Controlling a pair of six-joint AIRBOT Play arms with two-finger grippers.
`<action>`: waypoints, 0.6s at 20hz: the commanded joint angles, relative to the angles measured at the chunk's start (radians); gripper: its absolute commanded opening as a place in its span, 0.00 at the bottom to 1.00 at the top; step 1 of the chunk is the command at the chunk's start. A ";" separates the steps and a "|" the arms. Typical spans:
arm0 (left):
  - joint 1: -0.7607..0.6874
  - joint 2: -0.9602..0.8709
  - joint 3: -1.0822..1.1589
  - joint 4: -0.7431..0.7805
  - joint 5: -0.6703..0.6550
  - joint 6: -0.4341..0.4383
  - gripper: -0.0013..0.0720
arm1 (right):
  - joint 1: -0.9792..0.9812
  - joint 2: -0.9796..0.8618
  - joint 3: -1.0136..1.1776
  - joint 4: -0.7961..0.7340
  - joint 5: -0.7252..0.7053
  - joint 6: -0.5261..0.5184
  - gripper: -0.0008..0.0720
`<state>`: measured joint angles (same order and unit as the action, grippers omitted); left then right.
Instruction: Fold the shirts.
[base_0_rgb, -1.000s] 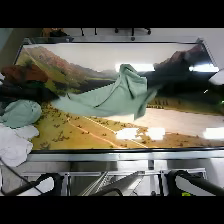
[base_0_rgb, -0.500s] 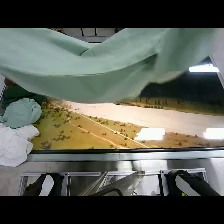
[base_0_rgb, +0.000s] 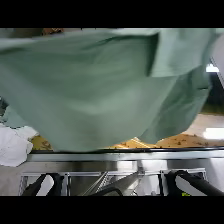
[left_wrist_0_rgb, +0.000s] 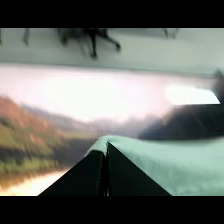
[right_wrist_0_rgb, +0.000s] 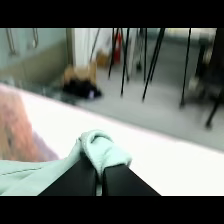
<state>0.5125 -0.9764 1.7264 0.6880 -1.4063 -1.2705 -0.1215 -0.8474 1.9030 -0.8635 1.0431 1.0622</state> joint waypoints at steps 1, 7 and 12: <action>-0.173 -0.136 -0.262 0.037 0.051 0.121 0.03 | 0.000 -0.140 -0.192 -0.090 0.002 0.092 0.05; -0.277 -0.542 -0.385 0.209 0.411 0.122 0.03 | -0.008 -0.475 -0.420 -0.109 -0.231 0.098 0.04; -0.287 -0.832 -0.093 0.210 0.380 0.125 0.03 | -0.008 -0.635 -0.419 0.136 -0.439 -0.074 0.04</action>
<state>0.2386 -1.6619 1.5070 0.8829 -1.0462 -1.1496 -0.1280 -1.3968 1.4979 -0.8658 0.7372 1.0893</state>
